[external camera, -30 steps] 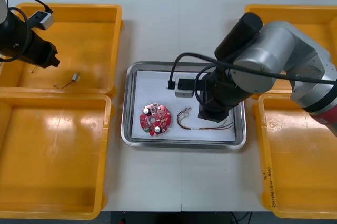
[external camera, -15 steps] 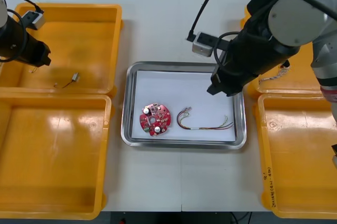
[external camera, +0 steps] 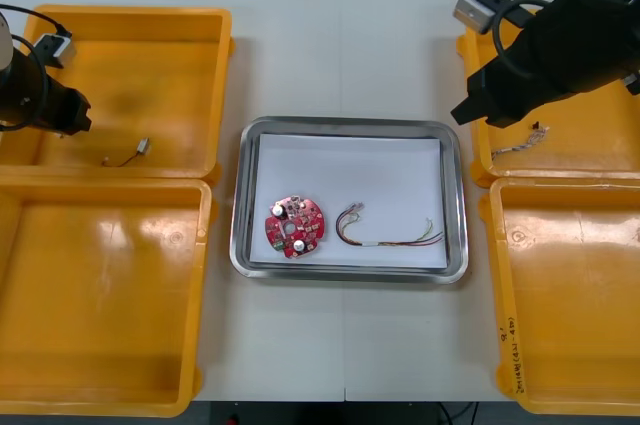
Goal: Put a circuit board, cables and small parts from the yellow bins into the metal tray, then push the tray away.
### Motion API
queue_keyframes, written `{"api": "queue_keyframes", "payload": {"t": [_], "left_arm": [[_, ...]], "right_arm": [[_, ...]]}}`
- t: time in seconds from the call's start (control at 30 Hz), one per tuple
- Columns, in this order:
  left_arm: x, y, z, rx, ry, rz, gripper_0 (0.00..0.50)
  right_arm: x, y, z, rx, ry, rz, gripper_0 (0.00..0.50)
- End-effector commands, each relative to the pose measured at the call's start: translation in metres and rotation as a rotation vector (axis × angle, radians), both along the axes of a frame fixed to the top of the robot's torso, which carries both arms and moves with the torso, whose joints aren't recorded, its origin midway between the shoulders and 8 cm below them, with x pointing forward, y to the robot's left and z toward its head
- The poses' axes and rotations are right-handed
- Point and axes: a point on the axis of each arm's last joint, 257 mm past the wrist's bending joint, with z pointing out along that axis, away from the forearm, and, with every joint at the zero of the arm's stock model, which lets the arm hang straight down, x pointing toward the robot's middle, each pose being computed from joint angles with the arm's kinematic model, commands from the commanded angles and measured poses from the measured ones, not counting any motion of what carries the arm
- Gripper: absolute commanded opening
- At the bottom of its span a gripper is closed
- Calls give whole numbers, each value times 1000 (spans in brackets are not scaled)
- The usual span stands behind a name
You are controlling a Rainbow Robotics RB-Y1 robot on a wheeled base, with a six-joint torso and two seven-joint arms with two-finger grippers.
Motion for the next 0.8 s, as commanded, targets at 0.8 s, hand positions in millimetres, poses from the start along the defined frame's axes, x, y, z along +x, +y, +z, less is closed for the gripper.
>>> {"api": "queue_keyframes", "payload": {"t": [0.8], "left_arm": [[28, 1, 15, 21, -91, -94, 500]], "right_arm": [[99, -106, 7, 68, -52, -376, 500]]}}
